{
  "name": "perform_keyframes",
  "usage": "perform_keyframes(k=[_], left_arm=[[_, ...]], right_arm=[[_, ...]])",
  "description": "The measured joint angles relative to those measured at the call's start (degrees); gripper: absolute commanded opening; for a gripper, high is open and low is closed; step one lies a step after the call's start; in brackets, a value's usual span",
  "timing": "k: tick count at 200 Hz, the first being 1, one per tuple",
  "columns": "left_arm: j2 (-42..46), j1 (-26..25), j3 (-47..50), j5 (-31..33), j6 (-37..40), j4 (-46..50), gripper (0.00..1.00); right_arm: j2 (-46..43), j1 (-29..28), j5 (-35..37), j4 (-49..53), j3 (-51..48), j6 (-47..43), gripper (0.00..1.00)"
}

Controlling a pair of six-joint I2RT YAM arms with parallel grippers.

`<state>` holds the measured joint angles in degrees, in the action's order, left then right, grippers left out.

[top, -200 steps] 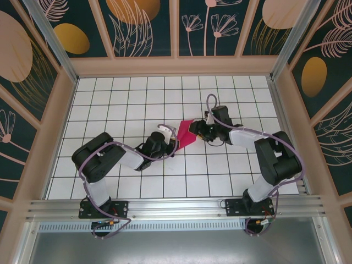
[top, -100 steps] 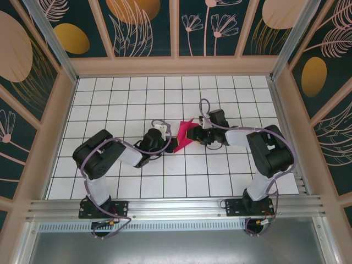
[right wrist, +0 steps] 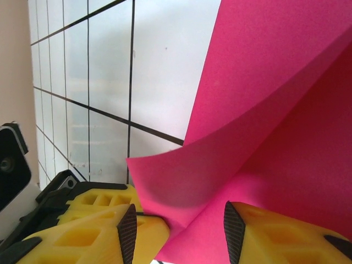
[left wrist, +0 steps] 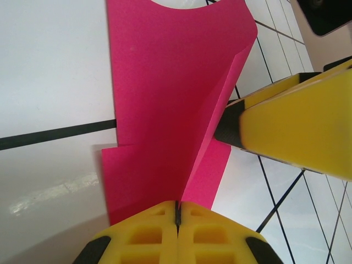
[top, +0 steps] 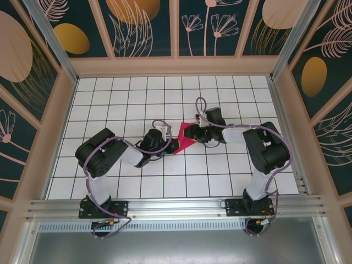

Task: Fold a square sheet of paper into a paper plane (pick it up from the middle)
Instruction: Fourth fold the wing at the center of the table.

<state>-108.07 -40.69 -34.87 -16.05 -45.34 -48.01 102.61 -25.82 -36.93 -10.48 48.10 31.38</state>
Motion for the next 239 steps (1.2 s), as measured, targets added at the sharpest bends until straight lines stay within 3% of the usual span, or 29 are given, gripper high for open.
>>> perform_keyframes(k=[75, 137, 195, 239], left_arm=[[0.0, 0.2, -0.02, -0.17, 0.28, -1.22, 0.12], [-1.77, 0.22, -2.56, -0.74, 1.42, -1.25, 0.28], [-3.48, 0.22, -4.7, -3.32, 2.23, -0.83, 0.15], [-3.48, 0.24, -4.7, -3.72, 2.71, -0.81, 0.22]], right_arm=[[1.81, -0.44, 3.56, 0.44, 1.27, 0.5, 0.42], [1.81, -0.44, 4.37, 0.44, 1.27, 0.68, 0.43], [1.81, -0.44, 4.37, 0.74, 1.27, 0.66, 0.43], [1.81, -0.44, 5.4, 1.53, 1.46, 0.66, 0.43]])
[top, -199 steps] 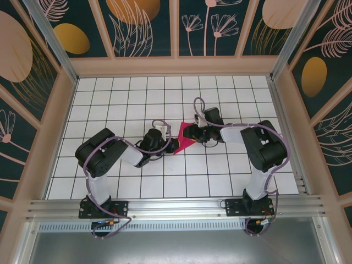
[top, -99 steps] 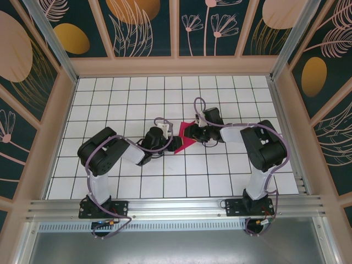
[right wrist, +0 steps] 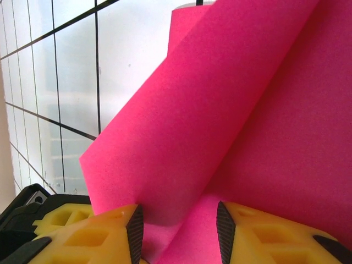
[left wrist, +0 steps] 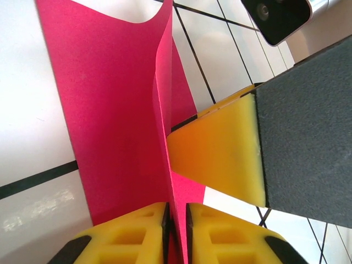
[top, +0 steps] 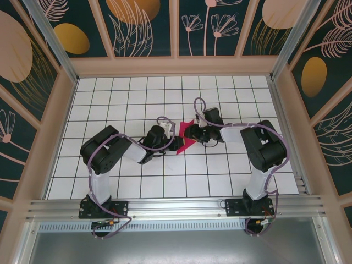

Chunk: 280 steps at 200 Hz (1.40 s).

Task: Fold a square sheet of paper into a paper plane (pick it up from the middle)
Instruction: Fourth fold the wing at the center of the table.

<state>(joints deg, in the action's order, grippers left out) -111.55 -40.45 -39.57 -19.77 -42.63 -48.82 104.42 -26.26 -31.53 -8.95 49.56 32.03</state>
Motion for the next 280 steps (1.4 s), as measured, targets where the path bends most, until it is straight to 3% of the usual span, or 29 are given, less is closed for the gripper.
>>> perform_keyframes(k=[38, 70, 133, 198, 280], left_arm=[[1.05, 0.63, 0.98, -0.57, 0.17, 0.2, 0.34], [6.12, 1.2, 3.56, -0.33, 0.13, 2.14, 0.36], [12.26, 1.46, 4.87, 2.75, -1.95, 4.52, 0.22], [7.5, 1.46, 1.29, -1.09, -4.0, 5.66, 0.17], [4.68, 1.46, -1.01, -0.11, -3.93, 11.37, 0.1]], right_arm=[[0.44, -0.11, 1.07, 1.49, 1.07, 0.02, 0.44], [0.94, -0.33, 1.92, 2.62, 2.12, 0.09, 0.44], [2.21, -1.2, 4.17, 6.54, 5.33, 0.22, 0.46], [2.91, -2.03, 6.6, 10.14, 7.72, 0.55, 0.47], [3.23, -2.03, 7.5, 10.95, 8.15, 1.77, 0.41]])
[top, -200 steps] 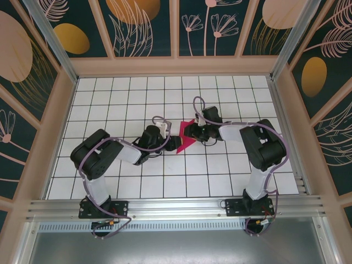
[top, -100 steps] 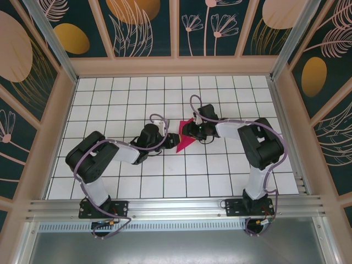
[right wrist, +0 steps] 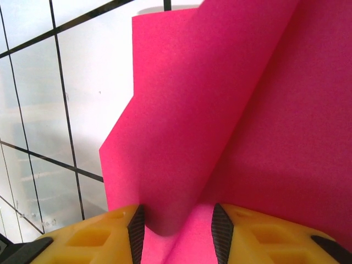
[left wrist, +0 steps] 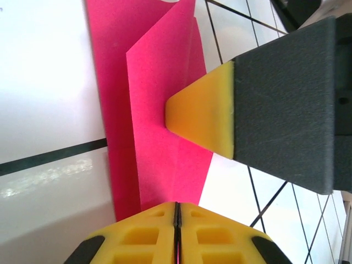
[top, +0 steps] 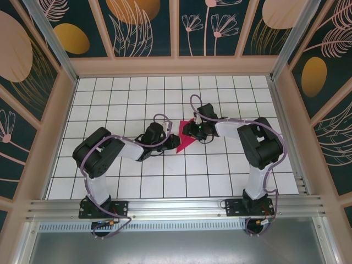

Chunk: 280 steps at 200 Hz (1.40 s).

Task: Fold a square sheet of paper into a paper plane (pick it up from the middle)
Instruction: Fourth fold the wing at the center of the table.

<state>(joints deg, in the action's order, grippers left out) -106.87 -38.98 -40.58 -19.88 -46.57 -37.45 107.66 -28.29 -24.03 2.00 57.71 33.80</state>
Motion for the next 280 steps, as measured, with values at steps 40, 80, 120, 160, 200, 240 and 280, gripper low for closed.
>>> perform_keyframes(k=[40, 80, 120, 160, 200, 240, 280], left_arm=[[-0.68, 0.0, -0.72, 0.83, 0.02, 1.29, 0.1], [-0.98, 0.0, -1.11, 0.9, 0.02, 1.81, 0.09], [-1.25, 0.0, -1.14, 0.87, 0.0, 2.16, 0.08], [-1.25, 0.0, -1.25, 1.09, 0.02, 2.99, 0.09], [0.02, 0.0, -1.33, 2.25, -0.02, 4.44, 0.11], [5.01, 0.0, -1.33, 4.83, -0.37, 4.39, 0.1], [5.35, 0.0, -1.22, 5.29, -1.77, 3.28, 0.1]], right_arm=[[0.15, 0.0, 0.22, 0.11, 0.02, 0.24, 0.38], [0.5, 0.02, 0.7, 1.07, 0.61, 1.05, 0.36], [1.05, 0.11, 0.61, 2.47, 1.6, 1.07, 0.34], [2.03, 0.11, 0.59, 4.96, 3.45, 1.03, 0.34], [2.67, 0.11, 0.63, 6.67, 4.7, 0.81, 0.35], [3.3, -0.22, 1.4, 8.24, 5.81, 0.59, 0.36], [4.04, -0.59, 2.05, 9.51, 6.82, 0.59, 0.37]])
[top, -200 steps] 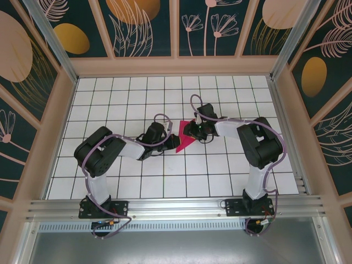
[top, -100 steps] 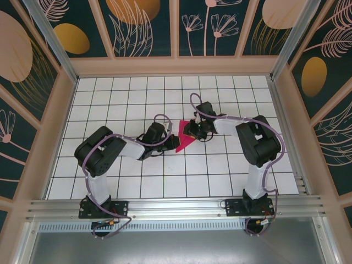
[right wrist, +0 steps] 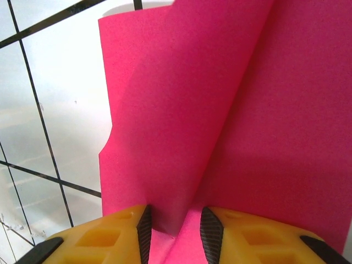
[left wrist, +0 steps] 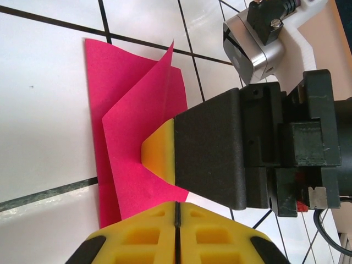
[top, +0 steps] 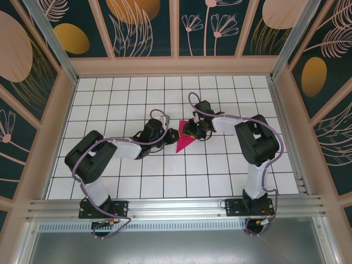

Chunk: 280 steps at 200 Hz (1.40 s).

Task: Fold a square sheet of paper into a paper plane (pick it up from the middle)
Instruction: Fourth fold the wing at the center of the table.

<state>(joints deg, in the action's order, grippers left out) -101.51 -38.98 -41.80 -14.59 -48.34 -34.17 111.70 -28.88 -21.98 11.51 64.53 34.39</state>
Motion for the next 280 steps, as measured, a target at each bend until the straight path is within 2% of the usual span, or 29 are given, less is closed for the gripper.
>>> perform_keyframes(k=[96, 280], left_arm=[[-5.4, 0.0, -1.97, -3.41, -0.83, -0.31, 0.09], [-8.74, 0.0, -5.2, -2.91, -0.85, 3.82, 0.08]], right_arm=[[0.63, 0.0, -0.07, 1.4, 1.11, 0.07, 0.38], [1.25, -0.37, 0.61, 2.62, 2.08, 0.02, 0.39]])
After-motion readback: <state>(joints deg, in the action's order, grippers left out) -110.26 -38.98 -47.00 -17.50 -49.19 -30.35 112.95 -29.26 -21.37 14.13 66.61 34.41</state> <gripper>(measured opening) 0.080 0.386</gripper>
